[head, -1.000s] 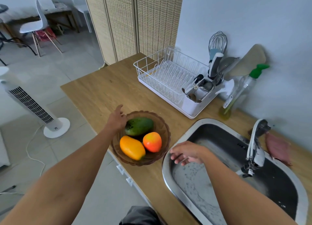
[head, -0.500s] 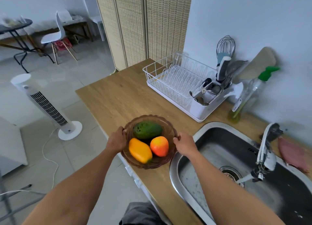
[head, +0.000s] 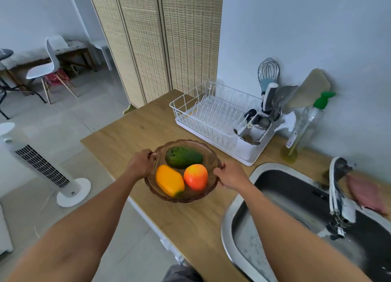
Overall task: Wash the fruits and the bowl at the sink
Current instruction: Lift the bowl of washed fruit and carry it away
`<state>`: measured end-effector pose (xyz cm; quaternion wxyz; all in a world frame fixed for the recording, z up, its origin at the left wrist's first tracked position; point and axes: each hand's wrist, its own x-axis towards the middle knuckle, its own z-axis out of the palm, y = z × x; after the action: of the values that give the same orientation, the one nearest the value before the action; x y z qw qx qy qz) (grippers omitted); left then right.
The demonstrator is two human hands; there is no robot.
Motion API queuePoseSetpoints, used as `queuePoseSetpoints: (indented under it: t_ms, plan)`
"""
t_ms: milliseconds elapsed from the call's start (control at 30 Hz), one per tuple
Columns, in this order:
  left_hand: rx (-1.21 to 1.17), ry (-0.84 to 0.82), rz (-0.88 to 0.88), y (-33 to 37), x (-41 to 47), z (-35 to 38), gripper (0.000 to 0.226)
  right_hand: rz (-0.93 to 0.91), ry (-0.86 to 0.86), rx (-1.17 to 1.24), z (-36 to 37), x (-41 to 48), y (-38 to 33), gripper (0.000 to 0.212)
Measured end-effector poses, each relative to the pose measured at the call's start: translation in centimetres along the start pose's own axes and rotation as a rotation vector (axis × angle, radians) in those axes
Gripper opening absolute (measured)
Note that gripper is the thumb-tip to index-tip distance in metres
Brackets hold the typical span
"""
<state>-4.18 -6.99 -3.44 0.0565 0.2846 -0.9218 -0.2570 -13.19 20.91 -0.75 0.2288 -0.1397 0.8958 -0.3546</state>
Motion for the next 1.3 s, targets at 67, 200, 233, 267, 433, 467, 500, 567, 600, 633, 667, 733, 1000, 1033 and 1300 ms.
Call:
queuePoseSetpoints:
  t_ms: [67, 200, 233, 267, 433, 467, 500, 567, 600, 633, 667, 733, 1000, 1033, 1300]
  plan:
    - [0.016, 0.007, 0.026, 0.6, 2.5, -2.0, 0.037, -0.019, -0.001, 0.008, -0.8, 1.1, -2.1, 0.024]
    - [0.063, 0.020, 0.084, 2.0, 7.8, -5.4, 0.037, -0.039, 0.017, 0.026, -2.8, 3.4, -6.2, 0.021]
    - [0.078, 0.019, 0.096, 2.4, 9.2, -6.2, 0.036, -0.037, 0.021, 0.045, -3.3, 4.0, -7.1, 0.023]
    - [0.094, 0.016, 0.111, 3.0, 10.5, -7.0, 0.036, -0.035, 0.027, 0.060, -3.8, 4.6, -7.9, 0.025]
    - [0.114, -0.005, 0.231, 5.8, 16.6, -9.5, 0.036, 0.014, 0.045, 0.101, -6.2, 8.2, -10.3, 0.025]
    - [0.113, -0.008, 0.241, 6.4, 17.6, -9.5, 0.036, 0.022, 0.061, 0.106, -6.6, 8.9, -10.5, 0.025]
    - [0.113, -0.010, 0.251, 6.9, 18.6, -9.5, 0.036, 0.031, 0.076, 0.111, -7.1, 9.5, -10.6, 0.024]
    - [0.112, -0.022, 0.270, 8.0, 20.8, -9.0, 0.036, 0.051, 0.105, 0.120, -8.0, 10.8, -10.7, 0.024]
    - [0.109, -0.026, 0.281, 8.6, 21.9, -8.7, 0.036, 0.066, 0.119, 0.114, -8.5, 11.5, -10.7, 0.024]
    - [0.107, -0.031, 0.295, 9.2, 23.0, -8.2, 0.037, 0.082, 0.131, 0.103, -9.0, 12.1, -10.6, 0.025]
    - [0.106, -0.037, 0.311, 9.7, 23.8, -7.7, 0.038, 0.096, 0.140, 0.096, -9.4, 12.6, -10.5, 0.026]
    - [0.110, -0.050, 0.335, 10.7, 25.5, -6.5, 0.041, 0.121, 0.158, 0.094, -10.1, 13.6, -10.2, 0.026]
    - [0.053, -0.048, 0.395, 14.9, 31.4, -1.5, 0.039, 0.224, 0.287, 0.079, -12.0, 18.4, -8.6, 0.023]
    - [0.040, -0.049, 0.401, 15.3, 32.1, -0.9, 0.039, 0.235, 0.303, 0.060, -12.3, 19.2, -8.4, 0.023]
    - [-0.007, -0.083, 0.410, 16.8, 36.3, 2.7, 0.036, 0.292, 0.361, -0.005, -13.1, 23.5, -6.9, 0.022]
